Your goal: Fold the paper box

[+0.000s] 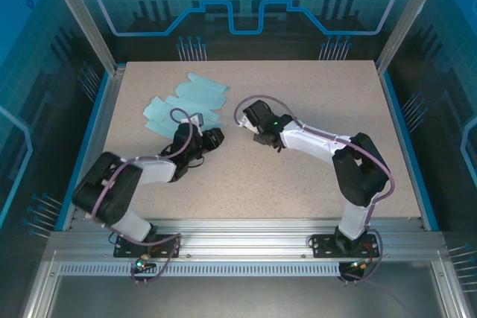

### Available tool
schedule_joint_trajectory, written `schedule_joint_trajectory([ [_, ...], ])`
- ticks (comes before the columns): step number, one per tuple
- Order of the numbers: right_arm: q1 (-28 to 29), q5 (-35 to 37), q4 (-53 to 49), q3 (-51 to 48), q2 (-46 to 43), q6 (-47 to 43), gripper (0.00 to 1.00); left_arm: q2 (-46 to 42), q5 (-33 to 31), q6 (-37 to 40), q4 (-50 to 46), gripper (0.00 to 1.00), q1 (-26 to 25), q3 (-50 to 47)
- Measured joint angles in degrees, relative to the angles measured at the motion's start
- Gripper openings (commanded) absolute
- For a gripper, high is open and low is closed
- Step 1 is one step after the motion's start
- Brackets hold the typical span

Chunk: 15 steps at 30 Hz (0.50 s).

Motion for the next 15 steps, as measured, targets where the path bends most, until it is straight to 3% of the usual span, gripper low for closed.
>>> schedule_joint_trajectory([
  [4, 0.1, 4.8, 3.3, -0.6, 1.8, 0.1, 0.44, -12.0, -6.6, 3.0, -11.8, 0.47, 0.4, 0.5],
  [11, 2.3, 9.2, 5.7, -2.6, 6.7, 3.0, 0.77, -23.9, -14.5, 8.7, -27.6, 0.56, 1.2, 3.2],
  [15, 4.5, 9.2, 4.9, -3.6, 6.8, 6.1, 0.83, -26.7, -16.7, 11.3, -33.2, 0.64, 1.7, 4.0],
])
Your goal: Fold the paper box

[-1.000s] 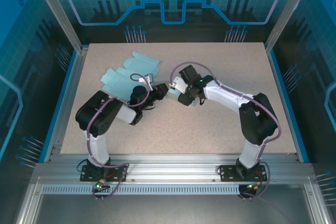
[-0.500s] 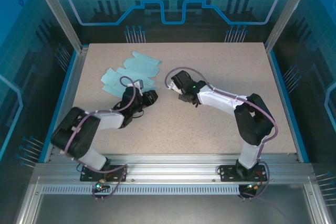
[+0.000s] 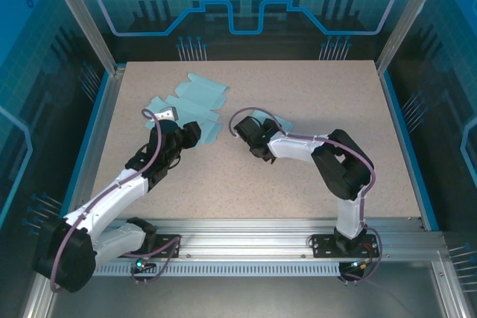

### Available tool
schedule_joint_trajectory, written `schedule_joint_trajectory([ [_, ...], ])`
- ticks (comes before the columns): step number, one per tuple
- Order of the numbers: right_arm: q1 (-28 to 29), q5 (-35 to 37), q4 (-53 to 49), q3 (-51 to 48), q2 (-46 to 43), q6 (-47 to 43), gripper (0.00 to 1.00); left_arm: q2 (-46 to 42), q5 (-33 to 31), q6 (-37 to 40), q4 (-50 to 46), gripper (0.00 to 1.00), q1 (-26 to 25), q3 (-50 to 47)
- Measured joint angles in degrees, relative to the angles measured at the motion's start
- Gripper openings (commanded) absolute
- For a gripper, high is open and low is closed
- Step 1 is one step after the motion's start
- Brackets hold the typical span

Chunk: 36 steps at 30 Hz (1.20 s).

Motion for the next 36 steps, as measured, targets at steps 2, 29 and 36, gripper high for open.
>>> schedule_joint_trajectory([
  [2, 1.0, 0.0, -0.5, 0.0, -0.2, 2.1, 0.84, -0.6, -0.5, 1.2, -2.1, 0.71, 0.0, 0.4],
  [29, -1.8, -31.3, -6.8, -4.3, -4.0, 49.0, 0.29, 6.1, -6.9, 3.9, -12.4, 0.99, 7.4, 10.0],
  [36, -8.5, -35.2, -4.4, -1.3, -1.2, 50.2, 0.28, 13.2, -0.8, 0.7, -12.3, 0.99, 18.8, 11.5],
])
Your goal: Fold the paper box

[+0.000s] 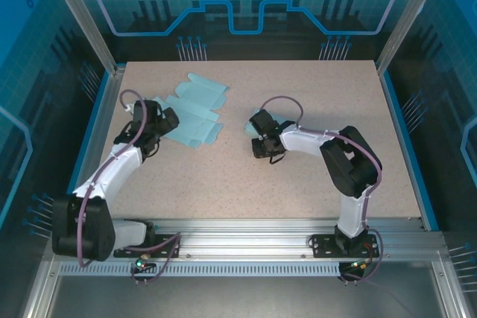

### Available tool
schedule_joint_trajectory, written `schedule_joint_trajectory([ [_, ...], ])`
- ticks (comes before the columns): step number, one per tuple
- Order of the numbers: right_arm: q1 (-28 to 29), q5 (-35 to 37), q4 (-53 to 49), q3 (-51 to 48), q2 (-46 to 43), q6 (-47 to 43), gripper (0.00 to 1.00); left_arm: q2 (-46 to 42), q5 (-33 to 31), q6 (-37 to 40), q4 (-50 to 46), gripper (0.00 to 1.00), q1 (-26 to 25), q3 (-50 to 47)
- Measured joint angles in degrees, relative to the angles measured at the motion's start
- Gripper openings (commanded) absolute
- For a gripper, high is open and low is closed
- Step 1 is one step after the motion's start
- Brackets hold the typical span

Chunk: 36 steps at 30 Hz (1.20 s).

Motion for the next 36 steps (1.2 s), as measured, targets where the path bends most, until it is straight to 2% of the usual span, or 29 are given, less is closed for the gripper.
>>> schedule_joint_trajectory([
  [7, -4.9, -4.6, -0.3, 4.1, 3.3, 0.9, 0.28, 8.9, 6.7, -5.8, 2.4, 0.99, 8.3, 0.0],
  [11, -7.0, -7.6, -1.0, 6.5, 5.0, 1.1, 0.29, 13.3, 10.2, -8.5, 5.0, 0.93, 9.5, -0.1],
  [15, -7.7, -8.8, -0.4, 7.0, 5.2, 1.0, 0.34, 18.0, 13.0, -10.5, 8.2, 0.87, 9.5, 0.0],
  [20, -8.1, -7.4, 3.0, 4.9, 3.7, 0.3, 0.4, 24.0, 14.7, -11.5, 9.3, 0.75, 10.8, 1.9],
  [25, -8.7, -4.6, 4.3, -0.1, -2.5, -0.7, 0.43, 26.8, 17.7, -12.8, 9.4, 0.61, 13.3, 4.3],
  [27, -8.6, -3.6, 4.6, -1.4, -5.2, -0.8, 0.43, 27.2, 19.1, -13.4, 9.0, 0.61, 14.0, 4.7],
  [36, -8.1, 0.2, 5.6, -2.8, -11.9, -2.3, 0.47, 30.0, 22.6, -14.7, 5.7, 0.42, 16.2, 8.0],
])
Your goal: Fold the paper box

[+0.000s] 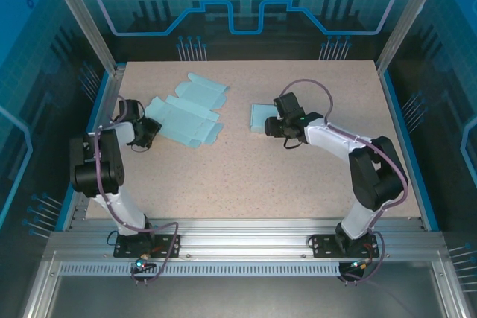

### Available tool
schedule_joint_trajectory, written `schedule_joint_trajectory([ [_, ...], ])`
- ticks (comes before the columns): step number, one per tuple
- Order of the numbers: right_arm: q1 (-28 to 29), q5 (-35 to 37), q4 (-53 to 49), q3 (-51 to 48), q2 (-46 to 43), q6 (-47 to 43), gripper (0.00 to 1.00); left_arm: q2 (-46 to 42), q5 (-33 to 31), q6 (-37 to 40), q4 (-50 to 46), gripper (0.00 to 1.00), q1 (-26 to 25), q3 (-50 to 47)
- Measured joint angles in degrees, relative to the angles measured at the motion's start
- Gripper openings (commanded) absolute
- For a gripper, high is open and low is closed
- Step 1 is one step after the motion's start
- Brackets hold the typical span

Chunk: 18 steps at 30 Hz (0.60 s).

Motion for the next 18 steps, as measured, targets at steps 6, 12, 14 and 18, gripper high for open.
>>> schedule_joint_trajectory([
  [6, 1.7, 3.2, 0.5, -1.3, -3.1, -1.7, 0.55, 2.2, 3.0, -0.2, 4.0, 0.03, 1.6, 0.2],
  [12, 1.9, 3.3, 1.7, -1.8, -3.9, -2.8, 0.76, 7.1, 9.0, 0.1, 23.1, 0.0, 1.4, 0.8],
  [14, 1.9, 1.7, 2.3, -1.7, -3.9, -3.0, 0.77, 7.1, 11.2, 0.3, 26.8, 0.0, 1.4, 1.4],
  [18, 2.0, -4.0, 1.7, 3.2, -0.8, -2.9, 0.71, 7.1, 13.7, 1.2, 30.6, 0.0, 1.4, 2.3],
])
